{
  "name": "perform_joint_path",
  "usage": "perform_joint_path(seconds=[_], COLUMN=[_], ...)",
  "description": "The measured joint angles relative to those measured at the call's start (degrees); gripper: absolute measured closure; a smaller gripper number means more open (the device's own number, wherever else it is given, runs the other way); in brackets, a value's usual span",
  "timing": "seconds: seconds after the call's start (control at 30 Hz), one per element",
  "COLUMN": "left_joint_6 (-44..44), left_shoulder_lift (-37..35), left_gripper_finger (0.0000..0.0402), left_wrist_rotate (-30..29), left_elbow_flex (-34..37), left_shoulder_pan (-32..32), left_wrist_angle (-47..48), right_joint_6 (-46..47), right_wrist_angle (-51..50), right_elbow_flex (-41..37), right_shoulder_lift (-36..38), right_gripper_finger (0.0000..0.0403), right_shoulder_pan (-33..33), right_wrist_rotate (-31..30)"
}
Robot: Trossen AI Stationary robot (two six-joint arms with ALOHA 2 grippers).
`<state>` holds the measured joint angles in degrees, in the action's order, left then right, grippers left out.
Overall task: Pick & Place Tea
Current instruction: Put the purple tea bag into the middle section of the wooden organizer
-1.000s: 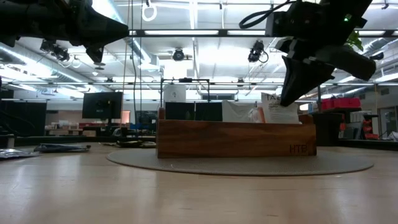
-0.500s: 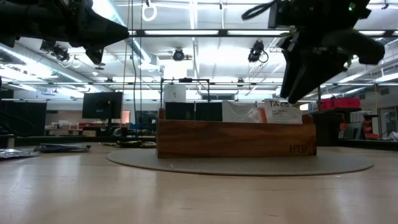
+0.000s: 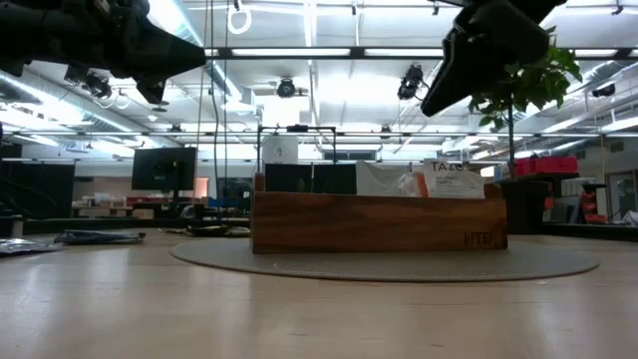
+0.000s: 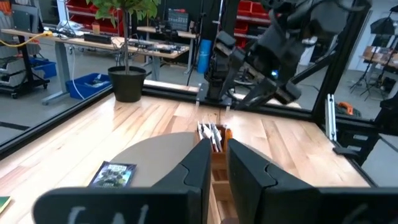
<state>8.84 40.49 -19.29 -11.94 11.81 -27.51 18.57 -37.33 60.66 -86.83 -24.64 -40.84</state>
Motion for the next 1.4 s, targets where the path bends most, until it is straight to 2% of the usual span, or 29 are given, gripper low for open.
perform_joint_path(seconds=[0.13,0.37,0.57,0.87,1.17,1.4], left_joint_6=[0.0,-0.3,-0.3,-0.2,2.8,11.5], left_shoulder_lift=[0.0,0.0,0.0,0.0,0.0,0.0], left_gripper_finger=[0.0348,0.0348,0.0348,0.0348,0.0348,0.0348], left_wrist_rotate=[0.0,0.0,0.0,0.0,0.0,0.0], left_elbow_flex=[0.0,0.0,0.0,0.0,0.0,0.0], left_shoulder_pan=[0.0,0.0,0.0,0.0,0.0,0.0], left_wrist_angle=[0.6,0.9,1.0,3.4,8.7,15.5], right_joint_6=[-0.6,-8.4,-8.8,-17.5,-18.2,-18.6], right_wrist_angle=[2.9,13.4,15.5,27.2,28.4,28.4], right_elbow_flex=[0.0,0.0,0.0,0.0,0.0,0.0], right_shoulder_lift=[0.0,0.0,0.0,-0.1,-0.1,-0.1], right_gripper_finger=[0.0234,0.0234,0.0234,0.0234,0.0234,0.0234], right_shoulder_pan=[-0.3,0.0,2.6,7.3,10.1,10.4], right_wrist_rotate=[-0.6,-0.5,-0.4,8.6,11.9,12.0])
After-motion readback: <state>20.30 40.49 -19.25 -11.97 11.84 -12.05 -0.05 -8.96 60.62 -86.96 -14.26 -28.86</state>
